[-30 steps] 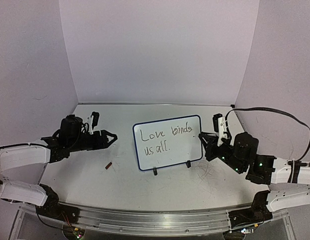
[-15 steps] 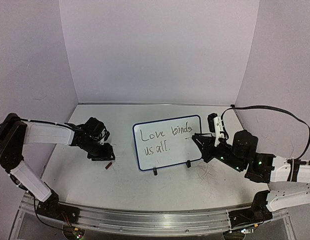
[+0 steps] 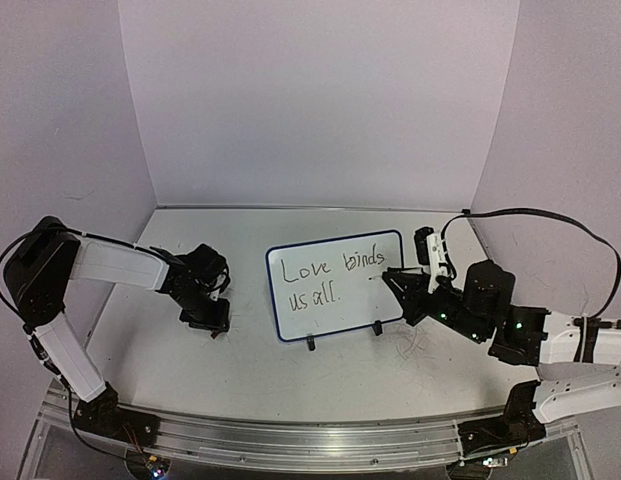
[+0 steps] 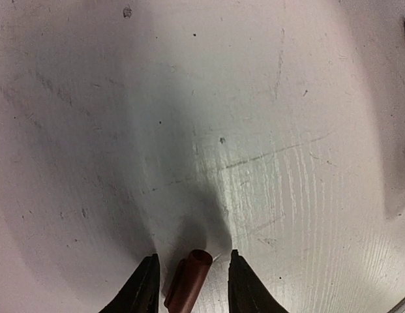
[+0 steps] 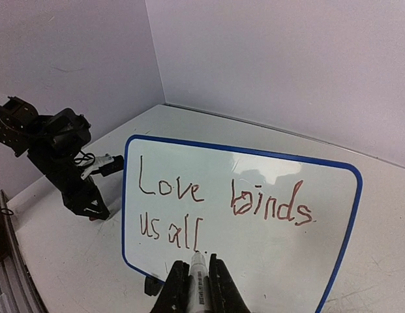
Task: Write a sentence on the whiteboard
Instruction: Pick up the pen cap from the corner of the board, then insert the whiteboard marker without the cap into the pen cap.
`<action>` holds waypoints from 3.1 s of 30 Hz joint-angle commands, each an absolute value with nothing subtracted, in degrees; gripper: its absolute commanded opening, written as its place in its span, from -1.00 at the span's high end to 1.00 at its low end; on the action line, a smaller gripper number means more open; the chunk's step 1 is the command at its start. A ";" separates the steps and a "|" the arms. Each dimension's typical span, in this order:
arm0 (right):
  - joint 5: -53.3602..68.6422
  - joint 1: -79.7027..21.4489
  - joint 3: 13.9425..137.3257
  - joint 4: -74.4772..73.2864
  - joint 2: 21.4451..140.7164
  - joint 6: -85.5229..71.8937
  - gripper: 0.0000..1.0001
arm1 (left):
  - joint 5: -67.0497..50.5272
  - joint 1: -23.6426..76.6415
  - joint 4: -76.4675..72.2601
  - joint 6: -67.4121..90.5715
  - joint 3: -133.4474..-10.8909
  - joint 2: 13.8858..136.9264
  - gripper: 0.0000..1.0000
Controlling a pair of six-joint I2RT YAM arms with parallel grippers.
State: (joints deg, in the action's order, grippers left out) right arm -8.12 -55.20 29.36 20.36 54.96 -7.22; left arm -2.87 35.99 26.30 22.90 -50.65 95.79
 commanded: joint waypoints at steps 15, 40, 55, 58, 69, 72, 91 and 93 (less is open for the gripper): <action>-6.92 -55.03 33.46 22.87 57.87 -10.73 1.00 | 9.16 42.88 32.10 26.95 -48.90 89.30 0.87; 22.58 -59.89 66.69 5.34 82.07 -16.14 1.00 | -19.67 51.54 2.53 -4.49 -40.05 49.83 1.00; 20.92 -62.13 72.23 1.59 85.88 -13.42 1.00 | -22.87 51.59 5.76 -9.40 -42.71 54.55 1.00; 20.92 -62.36 72.81 1.41 86.77 -13.28 1.00 | -22.86 51.69 5.83 -9.40 -42.71 54.67 1.00; 20.53 -62.64 73.67 1.41 88.01 -13.18 1.00 | -22.52 52.00 5.89 -9.54 -42.73 54.75 1.00; 18.62 -62.72 73.12 1.49 86.87 -12.93 1.00 | -22.49 52.04 5.95 -9.52 -42.76 55.06 1.00; 19.56 -63.26 72.42 2.19 88.84 -13.00 1.00 | -20.92 52.47 6.82 -10.02 -42.98 55.43 1.00; 19.60 -63.20 72.46 2.19 89.31 -13.07 1.00 | -20.74 52.47 6.74 -10.02 -42.95 55.12 1.00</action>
State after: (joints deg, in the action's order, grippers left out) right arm 19.18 -62.85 71.09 0.38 88.12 -13.34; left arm -21.23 52.21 7.49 -9.17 -40.16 56.25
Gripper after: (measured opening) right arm 0.101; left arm 0.097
